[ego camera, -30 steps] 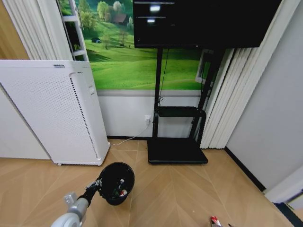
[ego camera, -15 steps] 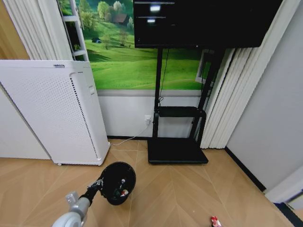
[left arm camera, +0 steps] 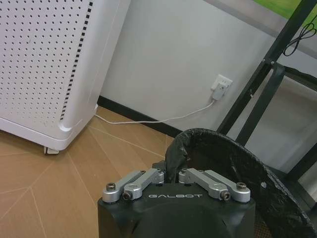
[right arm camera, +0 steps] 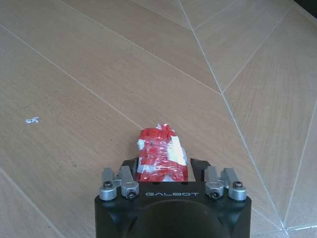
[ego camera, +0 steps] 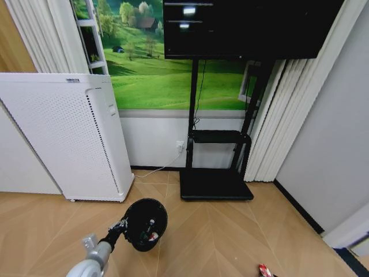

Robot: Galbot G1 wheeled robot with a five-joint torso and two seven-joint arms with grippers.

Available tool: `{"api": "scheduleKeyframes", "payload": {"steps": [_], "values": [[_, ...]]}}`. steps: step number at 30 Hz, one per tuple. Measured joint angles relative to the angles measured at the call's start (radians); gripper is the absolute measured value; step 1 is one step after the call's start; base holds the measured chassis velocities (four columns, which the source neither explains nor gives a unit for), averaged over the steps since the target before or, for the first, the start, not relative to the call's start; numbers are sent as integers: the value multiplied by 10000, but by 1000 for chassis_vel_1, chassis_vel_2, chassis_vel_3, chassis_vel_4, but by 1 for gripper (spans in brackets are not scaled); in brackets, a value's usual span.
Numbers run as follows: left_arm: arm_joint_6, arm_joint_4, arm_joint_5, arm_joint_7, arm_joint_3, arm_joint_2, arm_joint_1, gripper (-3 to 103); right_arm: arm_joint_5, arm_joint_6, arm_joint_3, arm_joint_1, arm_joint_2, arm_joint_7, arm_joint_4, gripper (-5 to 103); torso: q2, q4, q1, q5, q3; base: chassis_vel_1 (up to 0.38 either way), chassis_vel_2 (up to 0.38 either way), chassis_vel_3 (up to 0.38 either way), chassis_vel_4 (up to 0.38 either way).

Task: Pick up the trash bin and place the garbage on the floor into it.

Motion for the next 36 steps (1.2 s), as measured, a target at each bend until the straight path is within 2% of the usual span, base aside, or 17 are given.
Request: {"api": "scheduleKeyframes", "payload": {"steps": [1, 2, 4, 6, 17, 20, 22, 24, 25, 27, 29, 31, 33, 36], "values": [[0, 0, 0, 0, 0, 0, 0, 7, 0, 0, 0, 0, 0, 0, 0, 59, 0, 0, 0, 0, 0, 0, 0, 0, 0], [0, 12, 2, -1, 0, -3, -1, 7, 14, -1, 19, -48, 5, 12, 81, 54, 0, 0, 0, 2, 0, 0, 0, 0, 0], [0, 22, 5, -2, -1, -4, -3, 7, 25, -3, 38, -105, 5, 27, 168, 54, -1, -1, 0, 3, 1, 0, 0, 0, 0], [0, 50, 6, -2, -3, -5, -25, 7, 97, -34, 89, -253, 4, 55, 393, 47, -2, -5, 0, 5, 1, 0, 0, 0, 0], [0, 76, 14, -13, 35, -14, -101, 7, 450, -133, 434, -790, -21, 101, 1316, 47, -2, -5, 2, 5, 3, 0, 0, 0, 0], [0, 82, 9, -29, 40, 27, -142, 7, 721, -105, 717, -1178, -59, 192, 2116, 47, -2, -3, 1, 3, 3, 0, 0, 0, 0], [0, 162, 7, -129, 152, 129, -273, 7, 1089, -182, 1111, -1823, -89, 208, 3668, 47, -2, -6, 2, 0, 2, 0, 0, 0, 0], [0, 182, 8, -182, 219, 170, -340, 7, 1238, -166, 1230, -2065, -86, 199, 4248, 47, -2, -1, 1, -4, 2, 0, 0, 0, 0], [0, 180, -22, -269, 316, 211, -441, 7, 1418, 124, 1320, -2385, -17, 135, 5027, 47, -2, -5, 2, -9, 3, 0, 0, 0, 0], [20, 82, -103, -377, 477, 231, -578, 7, 1496, 609, 1389, -2725, 192, -21, 5974, 47, -3, -2, 2, 4, 1, 0, 0, 0, 0], [24, 42, -105, -391, 569, 241, -631, 7, 1568, 741, 1399, -2955, 298, -72, 6511, 47, -3, -4, 1, 4, 1, 0, 0, 0, 0], [30, 31, -85, -395, 662, 265, -651, 7, 1635, 788, 1396, -3167, 369, -91, 7031, 47, -2, -5, 2, 2, 2, 0, 0, 0, 0], [8, 61, 115, -375, 908, 346, -681, 7, 1729, 782, 1254, -3641, 443, -85, 8533, 47, -2, -4, 1, -3, 1, 0, 0, 0, 0], [-46, 104, 125, -374, 1123, 402, -698, 7, 1733, 775, 1112, -3821, 483, -115, 9224, 47, -2, -3, 1, -1, 1, 0, 0, 0, 0]]}}
